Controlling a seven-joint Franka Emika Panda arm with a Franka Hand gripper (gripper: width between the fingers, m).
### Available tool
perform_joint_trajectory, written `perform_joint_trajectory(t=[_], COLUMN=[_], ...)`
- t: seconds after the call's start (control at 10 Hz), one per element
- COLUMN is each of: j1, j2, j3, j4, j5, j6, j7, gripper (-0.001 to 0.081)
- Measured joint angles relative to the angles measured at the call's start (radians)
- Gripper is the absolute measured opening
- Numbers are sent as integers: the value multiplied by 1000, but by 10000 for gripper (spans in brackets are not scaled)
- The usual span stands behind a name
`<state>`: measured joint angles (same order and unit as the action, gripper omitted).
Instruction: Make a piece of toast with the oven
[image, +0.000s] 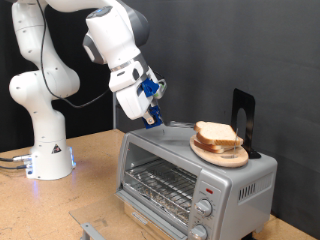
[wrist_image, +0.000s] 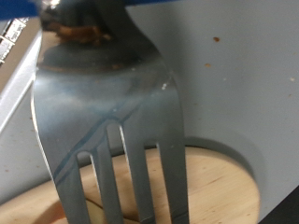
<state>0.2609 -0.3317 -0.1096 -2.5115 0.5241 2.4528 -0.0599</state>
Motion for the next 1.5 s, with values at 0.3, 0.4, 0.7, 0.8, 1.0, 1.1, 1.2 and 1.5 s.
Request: perform_joint_trajectory(t=[0.3, 0.4, 0.7, 0.8, 1.0, 1.1, 1.2, 1.5], j1=[-13, -15, -17, -17, -17, -17, -17, -17], j2=[54, 72, 107, 116, 132, 140, 150, 170], j3=[-1, -1, -3, -4, -5, -5, -4, 7], j4=[41, 55, 84, 93, 106, 112, 119, 132], j5=[-1, -1, -1, -1, -4, -10, -17, -26], j6=[1, 4, 14, 15, 22, 28, 32, 36], j7=[29, 31, 31, 31, 33, 39, 46, 53], gripper=[482, 482, 482, 482, 482, 482, 482, 482])
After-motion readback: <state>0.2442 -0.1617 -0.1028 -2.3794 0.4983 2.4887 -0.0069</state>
